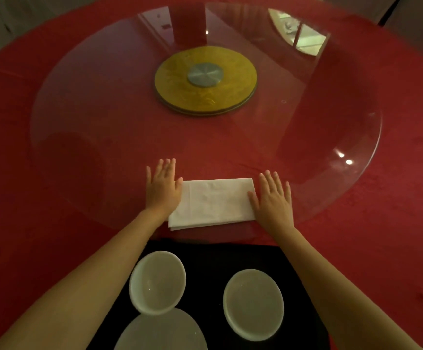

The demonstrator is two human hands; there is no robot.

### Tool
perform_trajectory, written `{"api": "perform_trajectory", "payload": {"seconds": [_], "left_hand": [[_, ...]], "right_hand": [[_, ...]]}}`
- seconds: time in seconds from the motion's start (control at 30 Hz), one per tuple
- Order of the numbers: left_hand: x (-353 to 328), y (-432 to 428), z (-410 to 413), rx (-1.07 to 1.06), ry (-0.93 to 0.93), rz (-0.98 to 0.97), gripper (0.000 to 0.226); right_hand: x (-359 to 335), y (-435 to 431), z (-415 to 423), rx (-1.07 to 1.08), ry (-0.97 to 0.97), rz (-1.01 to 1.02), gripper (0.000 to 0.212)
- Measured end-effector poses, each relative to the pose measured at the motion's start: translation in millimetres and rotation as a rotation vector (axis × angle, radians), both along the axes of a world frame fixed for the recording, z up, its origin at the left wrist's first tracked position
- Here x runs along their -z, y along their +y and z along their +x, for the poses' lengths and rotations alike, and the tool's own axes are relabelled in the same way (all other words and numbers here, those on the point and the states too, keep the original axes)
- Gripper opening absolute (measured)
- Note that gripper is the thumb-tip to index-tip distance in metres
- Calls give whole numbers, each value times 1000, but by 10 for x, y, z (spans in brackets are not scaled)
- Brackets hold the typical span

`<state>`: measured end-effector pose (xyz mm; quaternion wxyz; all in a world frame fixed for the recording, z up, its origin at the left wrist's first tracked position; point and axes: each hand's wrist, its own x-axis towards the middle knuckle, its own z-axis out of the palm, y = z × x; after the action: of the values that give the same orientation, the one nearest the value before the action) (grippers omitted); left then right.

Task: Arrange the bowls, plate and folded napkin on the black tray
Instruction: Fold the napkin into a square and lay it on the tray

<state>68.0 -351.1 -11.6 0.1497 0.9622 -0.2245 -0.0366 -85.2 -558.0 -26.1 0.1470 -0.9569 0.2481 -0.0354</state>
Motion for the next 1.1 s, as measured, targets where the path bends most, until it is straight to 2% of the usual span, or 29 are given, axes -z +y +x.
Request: {"api": "perform_trajectory", "payload": {"seconds": [0.1,0.17,0.3,0.37,0.47,0.57,0.67,0.8,0.87,0.93,1.1], "left_hand": [[-247,-370,61,176,82,-159,41],[-329,-670,-4,349,202,-125,38],[-287,-1092,-131,464,314,91,42],[-275,-1180,-126,455,330,120,42],[-320,-1234,-79,469,501,121,39],[-432,-1242,-90,568,616,155,33],[-601,-1219,-133,629,706,77,22],[-993,-1138,-96,614,726,-161,9],[-1212,-1124,-52,579,710,-316,3],[-1421,-1141,4,563,658,-440,16],[-1919,-1228,92,562,407,-609,19]], "right_hand": [[-155,-54,-66,235,-182,150,45],[-222,-80,-103,290,-229,180,34],[-264,-91,-195,278,-229,227,22],[-250,-65,-256,264,-189,217,20],[-218,3,-299,190,-132,223,23],[-199,61,-273,131,-110,281,26],[-251,49,-235,109,-103,344,25],[-522,-104,-211,55,-196,664,18],[-750,-200,-181,42,-285,601,20],[-1021,-288,-105,55,-383,474,22],[-1723,-441,59,70,-570,185,12]]}}
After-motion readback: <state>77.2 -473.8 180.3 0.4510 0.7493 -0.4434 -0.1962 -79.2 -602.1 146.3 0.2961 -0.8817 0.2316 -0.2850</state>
